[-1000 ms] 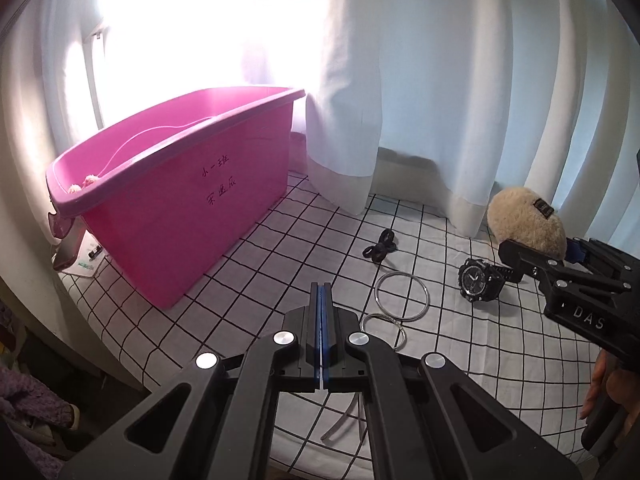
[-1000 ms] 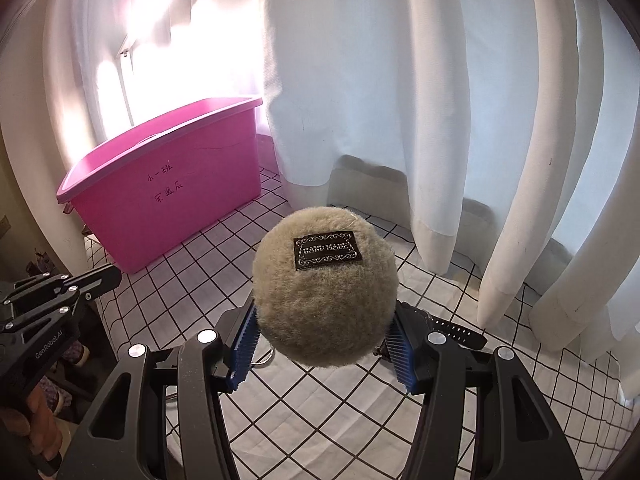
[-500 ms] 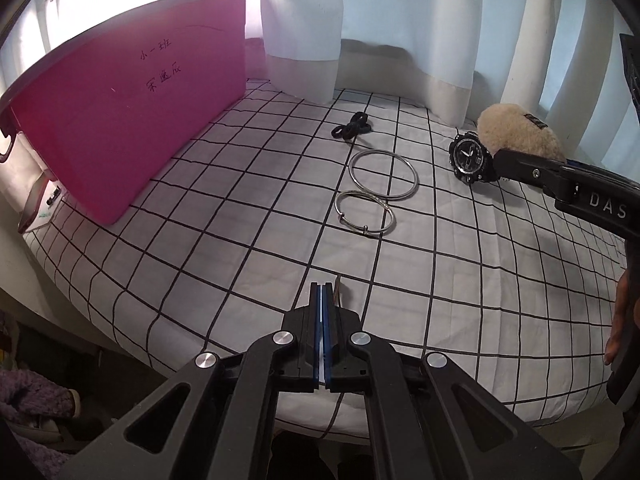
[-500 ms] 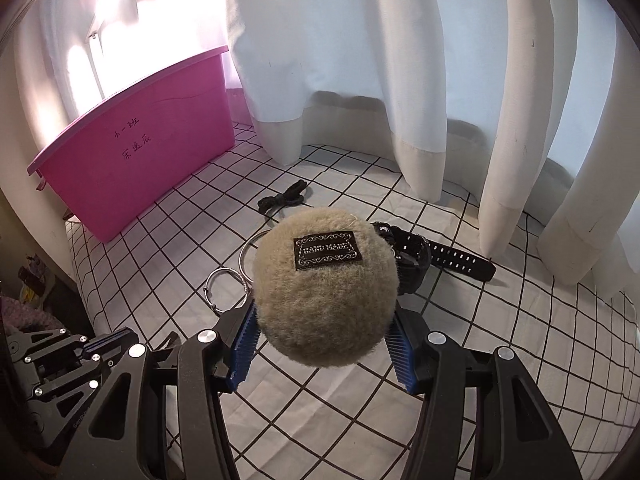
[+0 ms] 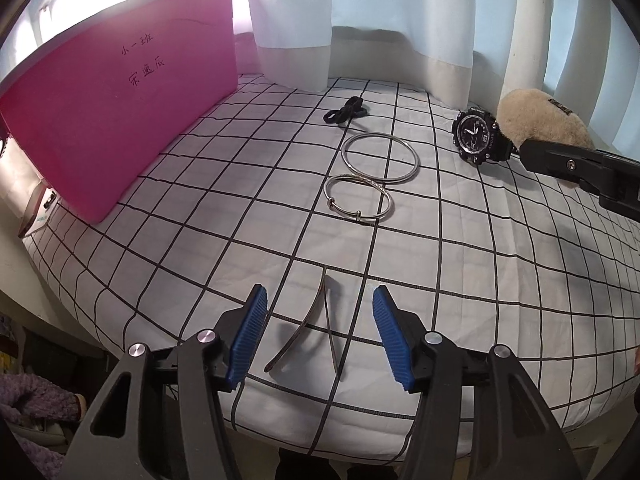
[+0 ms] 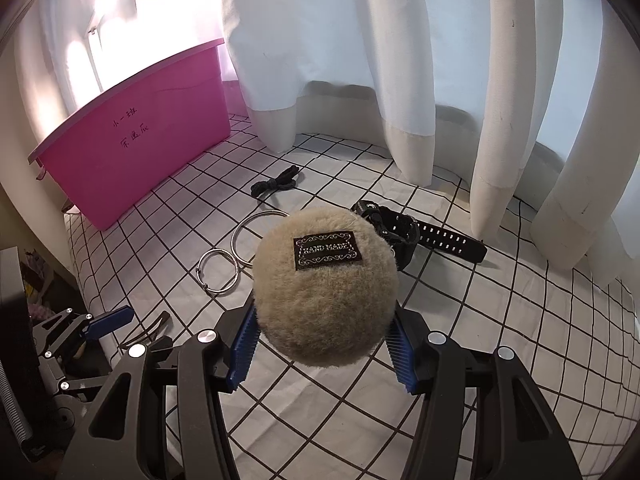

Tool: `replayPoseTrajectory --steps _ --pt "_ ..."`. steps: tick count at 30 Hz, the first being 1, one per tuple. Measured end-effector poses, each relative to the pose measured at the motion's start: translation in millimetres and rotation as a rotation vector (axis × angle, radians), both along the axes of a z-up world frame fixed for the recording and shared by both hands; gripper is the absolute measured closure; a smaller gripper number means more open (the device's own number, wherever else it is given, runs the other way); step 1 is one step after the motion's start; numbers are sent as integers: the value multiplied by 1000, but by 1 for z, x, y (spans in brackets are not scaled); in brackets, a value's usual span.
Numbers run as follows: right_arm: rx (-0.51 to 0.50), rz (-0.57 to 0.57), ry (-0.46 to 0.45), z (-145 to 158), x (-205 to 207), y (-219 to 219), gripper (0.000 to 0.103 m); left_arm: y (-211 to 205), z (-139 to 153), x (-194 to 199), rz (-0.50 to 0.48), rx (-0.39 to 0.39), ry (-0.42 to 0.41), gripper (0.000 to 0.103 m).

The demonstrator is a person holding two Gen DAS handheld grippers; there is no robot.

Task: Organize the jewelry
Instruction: 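Lift the hair pin with the left gripper while the right gripper lifts the ball, then carry both items over the pink tub and open both grippers to drop them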

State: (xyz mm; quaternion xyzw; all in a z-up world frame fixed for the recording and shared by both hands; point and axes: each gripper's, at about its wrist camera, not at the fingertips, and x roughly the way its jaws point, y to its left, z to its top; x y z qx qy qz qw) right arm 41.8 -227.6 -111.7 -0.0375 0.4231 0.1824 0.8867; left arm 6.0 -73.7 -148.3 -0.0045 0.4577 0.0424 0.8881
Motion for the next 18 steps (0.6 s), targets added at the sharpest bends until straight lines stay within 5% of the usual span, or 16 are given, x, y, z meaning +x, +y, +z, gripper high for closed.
replayPoseTrajectory --steps 3,7,18 --pt "0 0 2 0 0 0 49 -3 -8 2 -3 10 32 55" --pt "2 -1 2 0 1 -1 49 -6 -7 2 -36 -22 26 88" --pt "24 14 -30 24 8 11 49 13 29 11 5 -53 0 90"
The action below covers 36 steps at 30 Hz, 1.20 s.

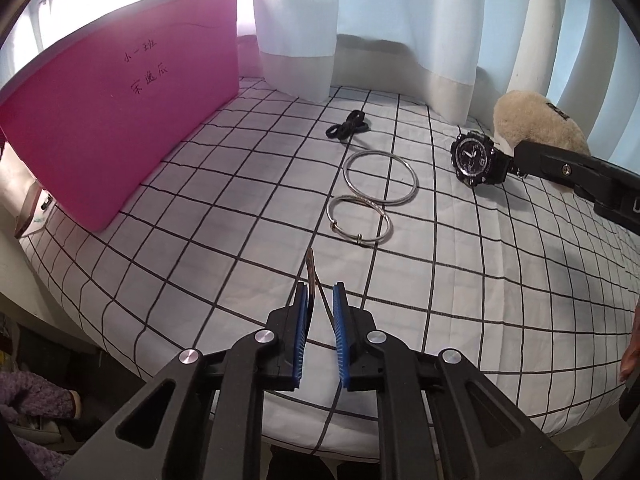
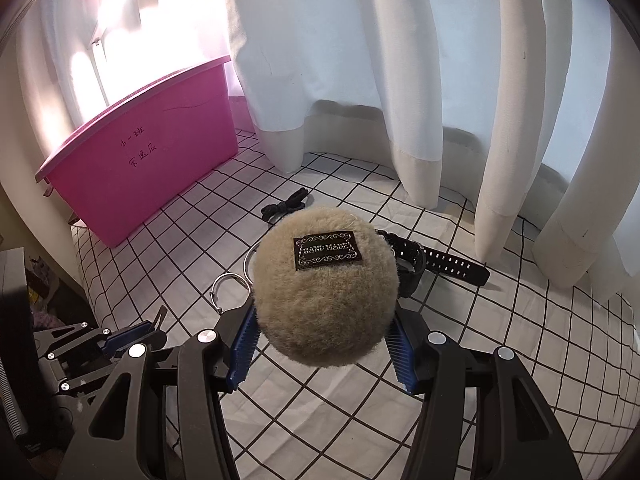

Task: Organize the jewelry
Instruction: 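Carry both items over the pink tub and open both grippers to drop them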

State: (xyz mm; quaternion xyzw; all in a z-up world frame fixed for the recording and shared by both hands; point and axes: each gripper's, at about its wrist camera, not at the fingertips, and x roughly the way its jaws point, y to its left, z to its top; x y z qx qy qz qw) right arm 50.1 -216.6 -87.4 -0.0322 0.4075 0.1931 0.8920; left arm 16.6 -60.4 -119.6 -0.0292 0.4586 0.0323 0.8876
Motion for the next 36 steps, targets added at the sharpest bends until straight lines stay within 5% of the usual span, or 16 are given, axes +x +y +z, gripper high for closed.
replayPoseTrajectory --steps 11,20,28,36 --pt "36 61 -143 86 21 53 49 50 126 20 33 -9 -235 90" --pt "137 144 -212 143 68 133 49 144 208 37 142 89 -398 90" --pt "186 274 -196 168 115 224 49 231 219 66 222 113 -391 89" --pt "148 336 -20 145 153 302 49 290 184 109 252 3 -223 87"
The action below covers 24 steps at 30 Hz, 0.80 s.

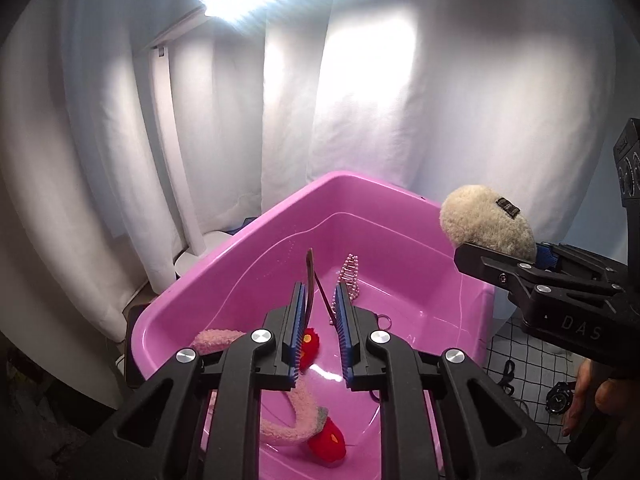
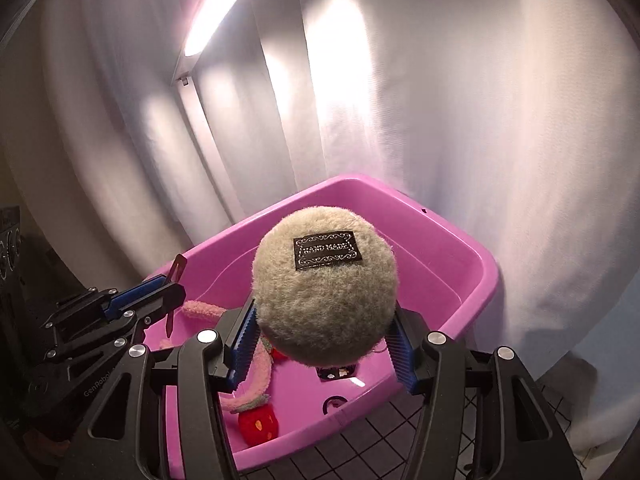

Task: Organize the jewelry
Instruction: 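Carry both items over the pink tub and open both grippers to drop them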

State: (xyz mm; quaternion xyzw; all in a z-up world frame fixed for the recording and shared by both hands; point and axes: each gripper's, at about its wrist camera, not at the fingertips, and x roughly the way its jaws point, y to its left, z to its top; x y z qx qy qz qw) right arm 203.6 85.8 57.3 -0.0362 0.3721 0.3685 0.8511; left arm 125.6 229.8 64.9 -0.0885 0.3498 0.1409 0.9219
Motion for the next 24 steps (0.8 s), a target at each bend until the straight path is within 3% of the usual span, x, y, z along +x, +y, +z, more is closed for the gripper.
replayPoseTrajectory --steps 4,9,15,17,19,20,24 --pt "-52 10 100 -15 21 21 49 23 -25 22 4 -106 109 87" --pt "-96 -2 198 -34 43 37 49 32 -38 34 12 -130 179 87" --pt "-162 -26 248 -57 56 48 47 44 -54 42 24 -147 244 87" --pt "-180 -35 269 -59 59 50 40 46 -58 44 28 -150 262 77" --pt "-183 -51 269 -58 63 49 34 47 -56 42 35 -142 259 32" --pt "-182 -60 268 -57 64 47 33 47 -53 40 41 -137 243 27" --pt "-179 -76 253 -52 61 42 33 46 -47 36 50 -108 229 26"
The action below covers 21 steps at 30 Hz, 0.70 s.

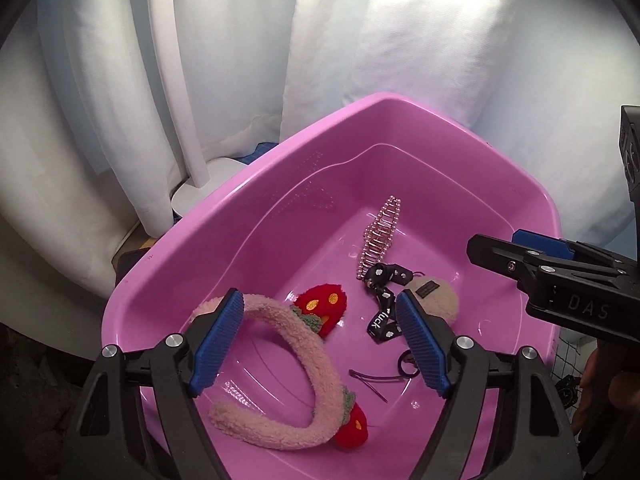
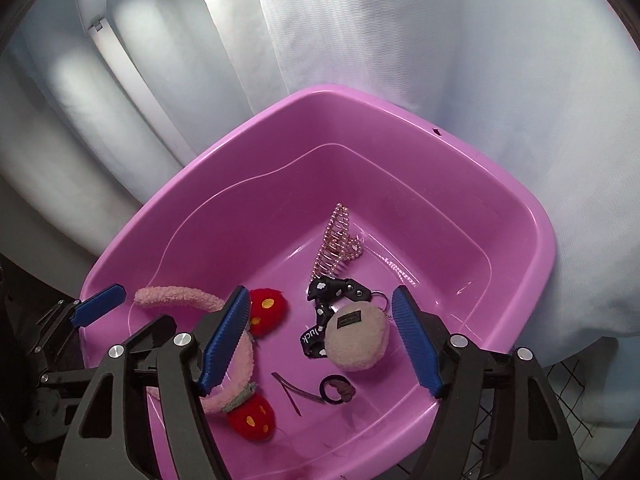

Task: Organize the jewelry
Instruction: 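Carry both items over the pink tub and open both grippers to drop them, then withdraw both grippers from the tub back over the table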

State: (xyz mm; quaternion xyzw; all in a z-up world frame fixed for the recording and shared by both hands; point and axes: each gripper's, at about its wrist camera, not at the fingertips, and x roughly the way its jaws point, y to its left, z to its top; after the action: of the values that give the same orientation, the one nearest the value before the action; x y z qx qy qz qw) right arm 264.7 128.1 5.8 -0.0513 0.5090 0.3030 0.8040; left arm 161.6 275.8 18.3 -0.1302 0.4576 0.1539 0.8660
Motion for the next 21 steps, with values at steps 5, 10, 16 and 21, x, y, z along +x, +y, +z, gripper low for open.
replayPoseTrajectory --steps 5,10,16,21 --pt "4 1 -21 4 -5 -2 33 0 2 -4 14 17 0 26" --pt "-2 10 -22 4 -9 0 33 -2 3 -8 27 33 5 23" --pt "1 23 -27 6 -14 2 33 -5 4 -14 47 45 8 19" --pt "9 36 -30 9 -17 2 33 -8 7 -21 63 53 8 19"
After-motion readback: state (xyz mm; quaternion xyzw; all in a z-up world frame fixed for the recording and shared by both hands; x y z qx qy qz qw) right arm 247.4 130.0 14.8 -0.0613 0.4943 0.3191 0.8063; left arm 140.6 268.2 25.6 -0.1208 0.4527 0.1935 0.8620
